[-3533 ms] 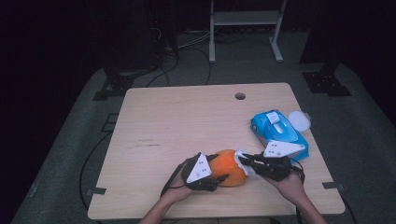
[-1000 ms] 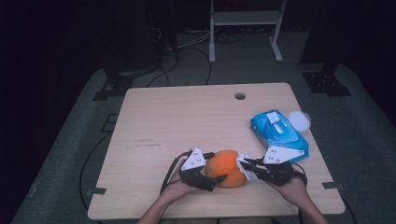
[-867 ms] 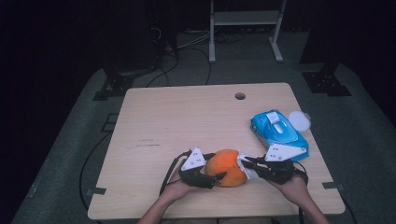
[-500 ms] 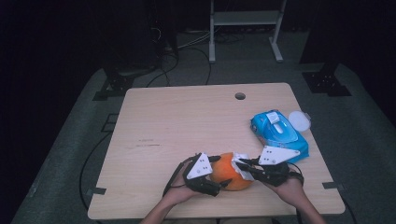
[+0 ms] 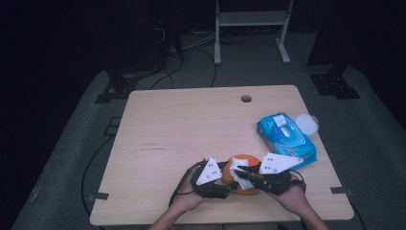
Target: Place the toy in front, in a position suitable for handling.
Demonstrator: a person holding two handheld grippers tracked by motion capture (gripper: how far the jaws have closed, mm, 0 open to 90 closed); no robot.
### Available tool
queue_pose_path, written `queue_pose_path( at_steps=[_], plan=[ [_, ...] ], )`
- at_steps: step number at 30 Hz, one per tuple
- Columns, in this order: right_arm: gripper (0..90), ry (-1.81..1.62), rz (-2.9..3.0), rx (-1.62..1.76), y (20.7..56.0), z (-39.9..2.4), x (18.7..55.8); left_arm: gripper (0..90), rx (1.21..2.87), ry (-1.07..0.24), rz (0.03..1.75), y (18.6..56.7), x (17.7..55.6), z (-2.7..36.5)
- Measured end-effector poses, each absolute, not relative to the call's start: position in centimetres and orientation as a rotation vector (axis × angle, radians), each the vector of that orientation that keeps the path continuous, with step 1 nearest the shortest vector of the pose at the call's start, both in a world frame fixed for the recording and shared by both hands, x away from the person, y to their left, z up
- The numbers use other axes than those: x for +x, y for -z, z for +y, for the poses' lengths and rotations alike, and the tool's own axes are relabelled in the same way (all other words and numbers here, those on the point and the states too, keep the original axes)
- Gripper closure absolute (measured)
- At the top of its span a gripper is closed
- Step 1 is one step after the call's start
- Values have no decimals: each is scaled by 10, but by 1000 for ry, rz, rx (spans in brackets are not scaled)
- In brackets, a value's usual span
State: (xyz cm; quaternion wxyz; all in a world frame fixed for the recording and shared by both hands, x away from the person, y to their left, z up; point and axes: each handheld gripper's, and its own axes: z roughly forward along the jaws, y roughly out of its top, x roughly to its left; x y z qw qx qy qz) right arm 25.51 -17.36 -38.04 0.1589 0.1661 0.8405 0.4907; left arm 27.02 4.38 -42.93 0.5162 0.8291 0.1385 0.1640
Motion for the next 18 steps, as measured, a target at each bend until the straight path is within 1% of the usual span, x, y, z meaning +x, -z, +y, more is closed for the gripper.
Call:
queue_pose_path(
  at_steps=[2, 6, 10, 12, 15, 18],
  plan=[
    [827, -1366, 2407, 453, 380, -172, 255, 337, 1989, -384, 335, 430, 271, 46],
    [827, -1309, 2368, 516, 380, -190, 261, 336, 1982, -361, 357, 433, 276, 49],
    [827, -1317, 2356, 591, 379, -205, 266, 337, 1985, -394, 333, 433, 273, 45],
    [827, -1323, 2359, 567, 380, -199, 262, 337, 2000, -428, 299, 433, 269, 42],
    [827, -1379, 2414, 504, 383, -178, 256, 336, 2031, -470, 225, 435, 261, 36],
    [828, -1340, 2424, 462, 381, -169, 254, 332, 2031, -466, 214, 435, 261, 37]
  ],
)
